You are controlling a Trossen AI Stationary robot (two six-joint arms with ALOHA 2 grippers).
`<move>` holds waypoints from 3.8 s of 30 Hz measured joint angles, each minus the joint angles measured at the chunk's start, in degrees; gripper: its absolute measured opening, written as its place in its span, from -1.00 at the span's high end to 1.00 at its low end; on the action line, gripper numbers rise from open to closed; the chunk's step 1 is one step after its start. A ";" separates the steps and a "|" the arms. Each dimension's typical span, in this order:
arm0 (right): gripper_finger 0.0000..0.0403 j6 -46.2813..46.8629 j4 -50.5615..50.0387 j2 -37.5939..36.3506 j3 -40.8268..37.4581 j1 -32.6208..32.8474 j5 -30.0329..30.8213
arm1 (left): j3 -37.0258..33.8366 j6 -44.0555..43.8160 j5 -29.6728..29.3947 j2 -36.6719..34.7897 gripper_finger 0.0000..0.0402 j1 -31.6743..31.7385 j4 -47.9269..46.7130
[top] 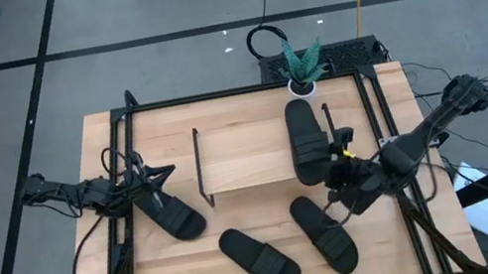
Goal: Pick and place slides into the shelf
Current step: Put the black slipper on the shelf
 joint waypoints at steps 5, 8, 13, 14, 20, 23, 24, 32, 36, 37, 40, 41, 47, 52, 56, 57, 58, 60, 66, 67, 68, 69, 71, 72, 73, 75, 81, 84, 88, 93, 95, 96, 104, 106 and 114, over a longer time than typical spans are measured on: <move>0.81 -5.81 8.48 -1.55 -0.09 0.58 -5.89 | 0.00 0.04 0.00 0.02 0.87 -0.01 0.00; 0.94 -8.12 13.81 -1.47 -1.41 0.61 -11.12 | 0.00 0.05 0.00 0.01 0.87 0.00 0.00; 0.99 -11.12 22.46 -1.53 -5.83 0.64 -14.77 | 0.00 0.19 0.00 0.01 0.87 -0.02 0.00; 0.99 -11.29 23.04 -1.74 -6.56 0.78 -14.85 | 0.00 0.30 0.00 0.02 0.87 -0.02 0.00; 1.00 -11.71 28.43 -7.67 -12.15 1.36 -16.41 | 0.00 0.38 0.00 0.00 0.87 -0.02 0.00; 1.00 -13.40 34.04 -14.41 -16.62 1.36 -19.50 | 0.00 0.57 0.00 0.01 0.87 0.00 0.00; 1.00 -13.99 36.21 -17.14 -18.45 1.36 -20.73 | 0.00 0.63 0.00 0.01 0.87 -0.02 0.00; 1.00 -17.93 41.56 -36.50 -28.35 -0.54 -38.68 | 0.00 2.12 0.00 0.02 0.87 0.00 0.02; 1.00 -16.14 42.64 -42.22 -32.34 -0.83 -53.35 | -0.02 2.25 0.00 0.00 0.87 0.00 0.04; 1.00 -15.88 43.08 -42.94 -33.42 -0.82 -55.62 | 0.00 2.39 0.00 0.02 0.87 -0.02 0.04; 1.00 -16.08 43.03 -44.68 -36.63 -0.81 -55.06 | -0.02 3.07 0.00 0.02 0.87 -0.01 0.04; 1.00 -16.47 43.09 -45.44 -37.69 -0.81 -53.59 | -0.02 3.55 0.00 0.00 0.87 -0.01 0.04; 1.00 -17.49 47.72 -52.67 -42.97 -0.81 -51.90 | -0.02 4.28 0.00 0.00 0.87 -0.01 0.07; 1.00 -17.15 49.72 -58.82 -46.49 -0.83 -52.02 | -0.02 4.26 0.00 0.01 0.87 -0.02 0.05; 1.00 -16.43 49.17 -61.84 -49.76 -0.83 -52.66 | -0.02 4.26 0.00 0.00 0.87 -0.02 0.04; 1.00 -16.44 49.32 -62.55 -50.68 -0.83 -53.24 | -0.02 4.24 0.00 0.02 0.87 0.00 0.04; 1.00 -16.44 49.49 -63.22 -51.65 -0.83 -53.28 | -0.02 4.24 0.00 0.02 0.87 0.00 0.04; 1.00 -16.44 50.29 -64.59 -53.48 -0.80 -51.33 | -0.02 4.22 0.00 0.02 0.87 -0.01 0.04; 1.00 -19.32 60.24 -67.19 -59.62 -0.83 -49.11 | -0.02 4.19 0.00 0.02 0.87 0.00 0.09; 1.00 -19.69 60.83 -67.41 -60.13 -0.83 -49.12 | -0.02 4.05 0.00 0.00 0.87 0.00 0.17; 1.00 -19.93 60.89 -67.55 -60.53 -0.83 -49.11 | -0.04 3.79 0.00 0.01 0.87 -0.01 0.19; 1.00 -20.32 60.81 -67.55 -60.86 -0.83 -49.07 | -0.04 3.17 0.00 0.01 0.87 -0.01 0.20; 1.00 -20.89 60.54 -67.52 -61.18 -0.83 -49.05 | -0.04 1.50 -0.01 0.00 0.87 -0.01 0.22; 1.00 -20.99 60.78 -67.52 -61.18 -0.83 -49.05 | -0.04 0.79 -0.01 0.01 0.87 -0.02 0.22; 1.00 -21.10 61.21 -67.54 -61.16 -0.83 -49.03 | -0.04 0.09 -0.02 0.00 0.87 -0.02 0.24; 1.00 -21.45 62.25 -67.54 -61.16 -0.83 -49.03 | 0.23 -1.53 -0.02 0.00 0.87 -0.02 -0.52; 1.00 -20.58 62.37 -67.54 -61.16 -0.83 -49.03 | 9.77 -12.83 -1.12 0.02 0.87 0.00 -17.50; 1.00 -20.60 62.40 -67.38 -61.16 -0.83 -49.04 | 11.84 -12.03 0.71 0.04 0.87 0.00 -18.04; 1.00 -20.55 62.44 -67.36 -61.16 -0.83 -49.05 | 12.02 -16.50 2.03 0.04 0.87 0.00 -19.27; 1.00 -19.18 62.26 -67.34 -61.16 -0.83 -49.12 | 11.57 -30.08 10.30 0.06 0.87 -0.04 -25.39; 1.00 -19.05 61.77 -67.34 -61.16 -0.83 -49.16 | 13.58 -37.61 9.06 0.06 0.87 -0.04 -30.53; 1.00 -19.05 61.52 -67.34 -61.16 -0.83 -49.16 | 14.58 -40.42 7.37 0.04 0.87 -0.04 -33.21; 1.00 -18.81 60.82 -67.32 -61.13 -0.82 -49.21 | 16.46 -54.02 10.07 0.06 0.87 0.00 -39.46; 1.00 -18.81 60.73 -67.32 -61.13 -0.82 -49.21 | 16.28 -56.61 12.14 0.53 0.87 -0.02 -39.29; 1.00 -18.96 68.22 -67.29 -64.97 -0.83 -49.09 | 11.66 -61.50 13.84 5.48 0.84 0.00 -38.43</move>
